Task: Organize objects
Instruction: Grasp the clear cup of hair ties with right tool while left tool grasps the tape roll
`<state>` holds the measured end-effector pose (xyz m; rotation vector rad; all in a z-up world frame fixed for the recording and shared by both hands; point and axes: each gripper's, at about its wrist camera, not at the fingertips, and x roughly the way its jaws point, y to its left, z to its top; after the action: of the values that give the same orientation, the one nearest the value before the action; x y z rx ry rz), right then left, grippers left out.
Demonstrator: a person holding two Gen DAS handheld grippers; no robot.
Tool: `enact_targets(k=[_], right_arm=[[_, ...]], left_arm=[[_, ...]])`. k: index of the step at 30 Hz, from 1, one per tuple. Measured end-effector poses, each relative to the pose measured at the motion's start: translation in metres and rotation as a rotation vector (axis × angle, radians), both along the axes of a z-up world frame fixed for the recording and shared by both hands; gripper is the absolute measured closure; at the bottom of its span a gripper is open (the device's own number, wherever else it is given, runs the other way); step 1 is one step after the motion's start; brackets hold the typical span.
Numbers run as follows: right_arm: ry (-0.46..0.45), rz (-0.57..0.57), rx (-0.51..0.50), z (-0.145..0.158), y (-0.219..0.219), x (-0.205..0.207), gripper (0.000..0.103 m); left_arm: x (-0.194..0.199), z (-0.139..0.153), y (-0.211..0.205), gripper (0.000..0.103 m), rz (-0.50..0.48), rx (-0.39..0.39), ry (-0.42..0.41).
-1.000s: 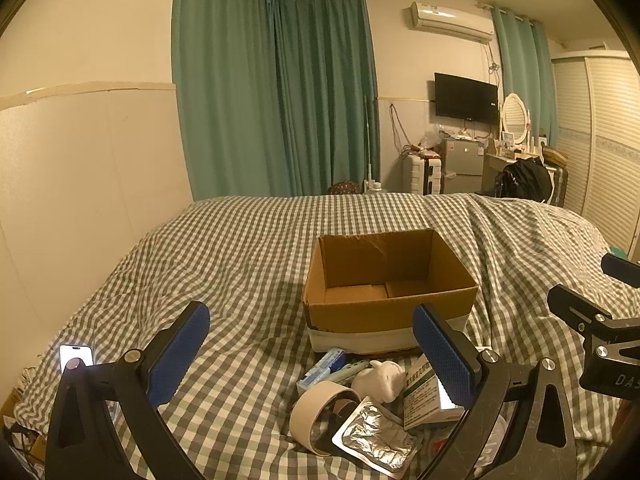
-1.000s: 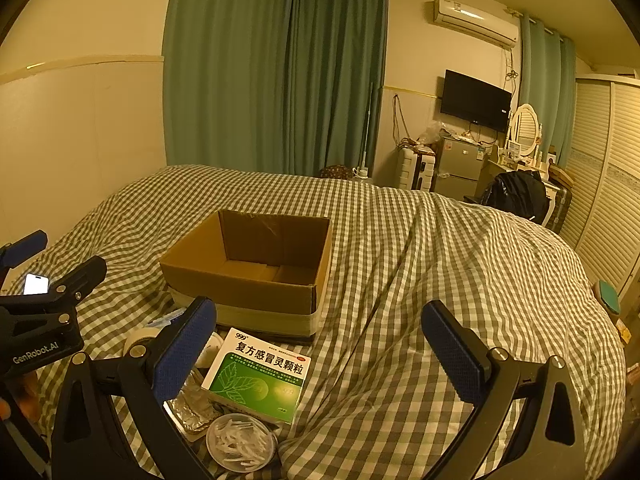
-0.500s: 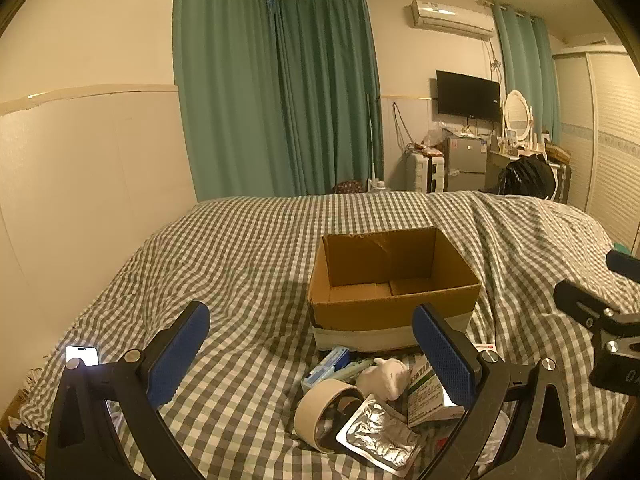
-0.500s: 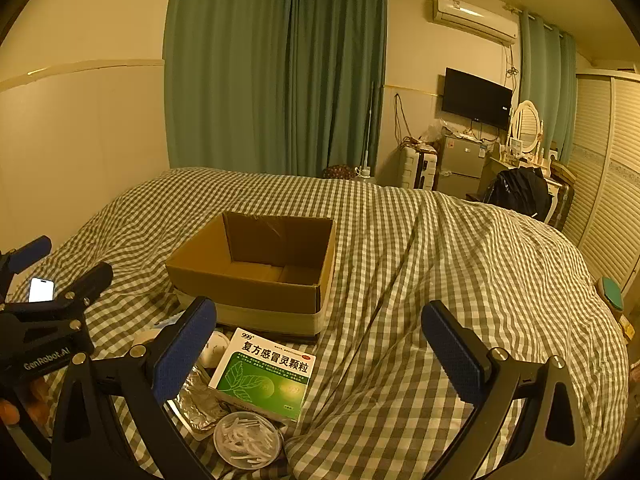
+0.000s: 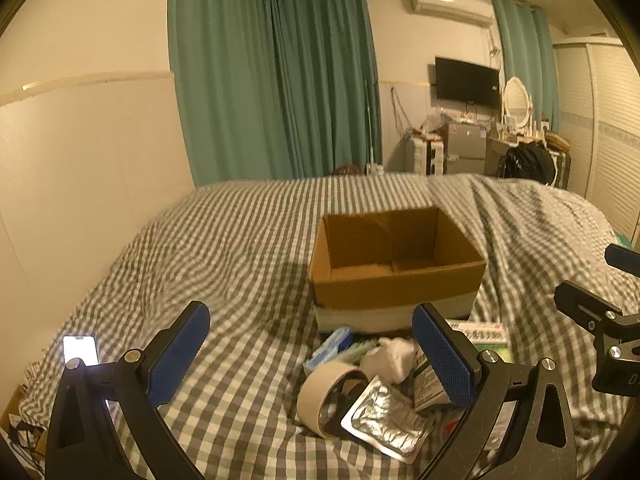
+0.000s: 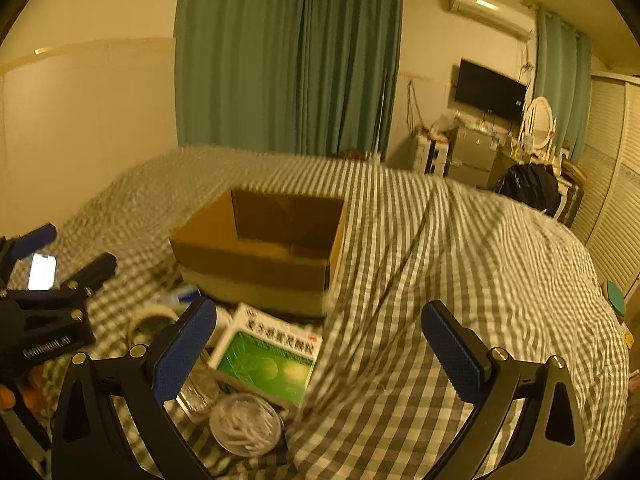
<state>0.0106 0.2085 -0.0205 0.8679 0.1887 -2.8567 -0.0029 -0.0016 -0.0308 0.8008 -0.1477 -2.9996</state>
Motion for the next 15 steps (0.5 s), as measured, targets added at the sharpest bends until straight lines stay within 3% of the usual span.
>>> enact_targets(k=[9,15], right_arm=[[-0.205,0.019,0.083,-0.069,-0.003,-0.015,0.000],[-0.247,0.094,0.092,-0.087,-0.023,-0.005,0.000]], left_arm=[[-0.020,-0.063,-0.002,0.000,0.001,-0.033,-0.197],[-0.029,-0.087,-0.013,0.000,0.022,0.007,-0.280]])
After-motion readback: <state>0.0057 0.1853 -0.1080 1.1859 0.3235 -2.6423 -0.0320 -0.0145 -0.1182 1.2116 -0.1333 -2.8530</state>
